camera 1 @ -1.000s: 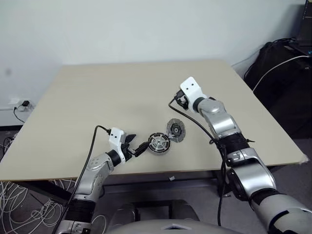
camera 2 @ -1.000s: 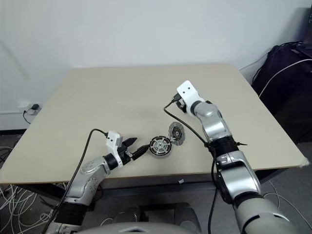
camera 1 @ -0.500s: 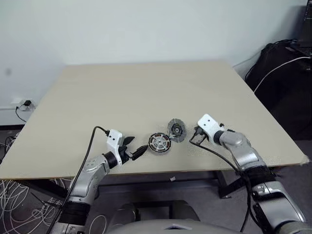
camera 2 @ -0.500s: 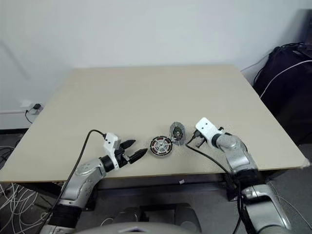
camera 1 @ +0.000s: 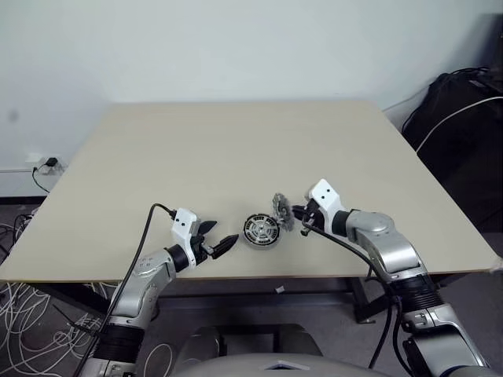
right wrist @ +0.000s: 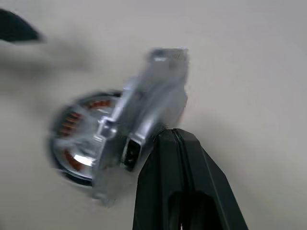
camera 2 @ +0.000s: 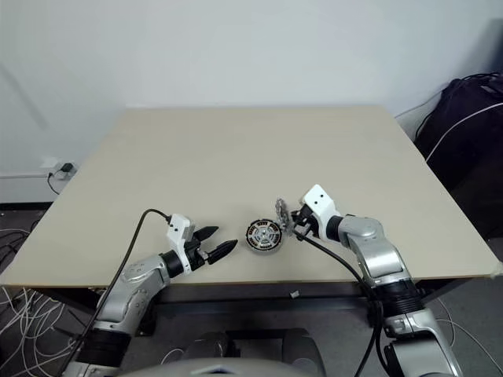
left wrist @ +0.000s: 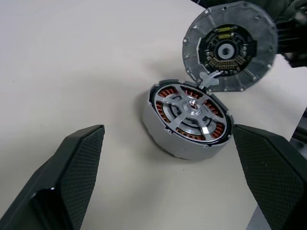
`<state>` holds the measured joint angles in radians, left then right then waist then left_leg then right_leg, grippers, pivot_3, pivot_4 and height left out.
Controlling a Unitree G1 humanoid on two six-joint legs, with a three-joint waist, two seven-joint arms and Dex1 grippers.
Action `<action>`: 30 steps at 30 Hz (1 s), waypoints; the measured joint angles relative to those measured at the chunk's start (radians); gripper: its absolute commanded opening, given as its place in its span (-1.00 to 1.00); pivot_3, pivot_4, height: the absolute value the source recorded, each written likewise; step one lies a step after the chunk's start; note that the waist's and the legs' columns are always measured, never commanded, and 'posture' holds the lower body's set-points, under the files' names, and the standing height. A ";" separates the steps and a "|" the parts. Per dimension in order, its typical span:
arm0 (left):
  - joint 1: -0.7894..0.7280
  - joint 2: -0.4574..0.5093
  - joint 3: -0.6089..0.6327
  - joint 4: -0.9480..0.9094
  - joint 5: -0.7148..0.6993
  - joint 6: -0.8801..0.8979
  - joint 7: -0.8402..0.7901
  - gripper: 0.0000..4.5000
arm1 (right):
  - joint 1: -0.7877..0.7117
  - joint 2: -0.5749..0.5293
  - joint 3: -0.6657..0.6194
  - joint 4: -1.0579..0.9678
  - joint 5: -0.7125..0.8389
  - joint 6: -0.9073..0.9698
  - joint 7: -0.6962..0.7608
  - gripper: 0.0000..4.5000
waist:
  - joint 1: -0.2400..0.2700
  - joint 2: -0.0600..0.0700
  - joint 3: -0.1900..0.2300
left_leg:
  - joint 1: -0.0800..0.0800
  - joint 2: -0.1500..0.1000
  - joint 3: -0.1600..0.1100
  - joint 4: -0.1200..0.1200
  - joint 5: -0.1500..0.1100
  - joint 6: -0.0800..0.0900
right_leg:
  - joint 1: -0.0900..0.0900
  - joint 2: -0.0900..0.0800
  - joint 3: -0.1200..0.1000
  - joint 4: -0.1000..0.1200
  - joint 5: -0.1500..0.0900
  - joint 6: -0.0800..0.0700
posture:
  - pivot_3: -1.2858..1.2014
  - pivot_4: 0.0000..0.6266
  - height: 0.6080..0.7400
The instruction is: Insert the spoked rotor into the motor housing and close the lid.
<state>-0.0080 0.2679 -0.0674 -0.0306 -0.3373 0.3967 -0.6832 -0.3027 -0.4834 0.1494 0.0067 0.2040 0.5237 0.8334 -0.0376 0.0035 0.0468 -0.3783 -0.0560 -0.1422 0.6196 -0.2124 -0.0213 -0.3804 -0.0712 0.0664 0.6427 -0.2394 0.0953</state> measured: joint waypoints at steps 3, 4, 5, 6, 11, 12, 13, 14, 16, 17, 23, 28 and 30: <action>0.000 0.000 0.001 -0.011 -0.010 0.011 0.004 1.00 | -0.011 0.010 0.001 -0.044 0.042 0.052 0.019 -0.99 | 0.002 0.000 0.000 | 0.000 0.000 0.000 0.000 0.000 0.000 | 0.000 0.000 0.000 0.000 0.000 0.000 | 0.03 -1.00 1.00; -0.001 0.000 0.001 -0.012 -0.015 0.012 0.005 1.00 | -0.014 0.012 0.002 -0.047 0.047 0.057 0.018 -0.99 | 0.003 -0.001 0.000 | 0.000 0.000 0.000 0.001 0.000 0.000 | 0.000 0.000 0.000 0.000 0.000 0.000 | 0.03 -1.00 1.00; -0.001 0.001 0.001 -0.013 -0.017 0.015 0.006 1.00 | -0.019 0.016 0.002 -0.047 0.049 0.062 0.017 -0.99 | 0.003 -0.001 0.000 | 0.000 0.000 0.000 0.001 0.000 0.000 | 0.000 0.000 0.000 0.000 0.000 0.000 | 0.03 -1.00 1.00; -0.001 0.001 0.001 -0.015 -0.018 0.017 0.006 1.00 | -0.024 0.020 0.003 -0.046 0.050 0.071 0.015 -0.99 | 0.003 -0.001 0.000 | 0.000 0.000 0.000 0.001 0.000 0.000 | 0.000 0.000 0.000 0.000 0.000 0.000 | 0.03 -1.00 1.00; -0.001 0.004 0.001 -0.022 -0.020 0.030 0.007 1.00 | -0.040 0.057 0.016 -0.031 0.056 0.098 0.008 -0.99 | 0.002 -0.001 0.001 | 0.000 0.000 0.000 0.000 0.000 0.000 | 0.000 0.000 0.000 0.000 0.000 0.000 | 0.03 -1.00 1.00; -0.002 0.005 0.001 -0.022 -0.020 0.031 0.007 1.00 | -0.043 0.064 0.021 -0.020 0.055 0.099 0.007 -0.99 | 0.002 -0.001 0.001 | 0.000 0.000 0.000 0.000 0.000 0.000 | 0.000 0.000 0.000 0.000 0.000 0.000 | 0.03 -1.00 1.00; -0.003 0.006 0.001 -0.022 -0.020 0.032 0.007 1.00 | -0.046 0.073 0.027 -0.011 0.055 0.099 0.003 -0.99 | 0.002 -0.001 0.001 | 0.000 0.000 0.000 0.000 0.000 0.000 | 0.000 0.000 0.000 0.000 0.000 0.000 | 0.03 -1.00 1.00; -0.003 0.007 0.002 -0.022 -0.020 0.032 0.007 1.00 | -0.048 0.083 0.036 -0.006 0.055 0.100 -0.001 -0.99 | 0.002 -0.001 0.001 | 0.000 0.000 0.000 0.000 0.000 0.000 | 0.000 0.000 0.000 0.000 0.000 0.000 | 0.03 -1.00 1.00; -0.004 0.009 0.002 -0.022 -0.020 0.033 0.007 1.00 | -0.051 0.104 0.044 0.014 0.055 0.100 -0.007 -0.99 | 0.002 -0.001 0.001 | 0.000 0.000 0.000 0.000 0.000 0.000 | 0.000 0.000 0.000 0.000 0.000 0.000 | 0.03 -1.00 1.00; -0.004 0.010 0.003 -0.023 -0.020 0.033 0.007 1.00 | -0.055 0.115 0.047 0.029 0.054 0.099 -0.011 -0.99 | 0.002 -0.001 0.001 | 0.000 0.000 0.000 0.000 0.000 0.000 | 0.000 0.000 0.000 0.000 0.000 0.000 | 0.03 -1.00 1.00; -0.004 0.012 0.009 -0.023 -0.020 0.033 0.007 1.00 | -0.073 0.151 0.074 0.110 0.036 0.090 -0.030 -0.99 | 0.002 -0.001 0.001 | 0.000 0.000 0.000 0.000 0.000 0.000 | -0.001 0.000 0.000 0.000 0.000 0.000 | 0.03 -1.00 1.00; -0.005 0.013 0.010 -0.023 -0.020 0.033 0.006 1.00 | -0.081 0.186 0.096 0.198 0.015 0.065 -0.034 -0.99 | 0.001 -0.001 0.001 | 0.000 0.000 0.000 0.000 0.000 0.000 | -0.001 0.000 0.000 0.000 0.000 0.000 | 0.03 -1.00 1.00; -0.005 0.013 0.010 -0.023 -0.020 0.033 0.006 1.00 | -0.084 0.200 0.099 0.235 0.008 0.053 -0.040 -0.99 | 0.001 -0.001 0.001 | 0.000 0.000 0.000 0.000 0.000 0.000 | -0.001 0.000 -0.001 0.000 0.000 0.000 | 0.03 -1.00 1.00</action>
<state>-0.0128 0.2805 -0.0576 -0.0534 -0.3571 0.4298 -0.6768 -0.3872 -0.2838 0.2484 0.2417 0.2121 0.5763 0.7930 -0.0365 0.0026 0.0473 -0.3782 -0.0560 -0.1419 0.6198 -0.2126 -0.0216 -0.3813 -0.0713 0.0659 0.6428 -0.2392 0.0956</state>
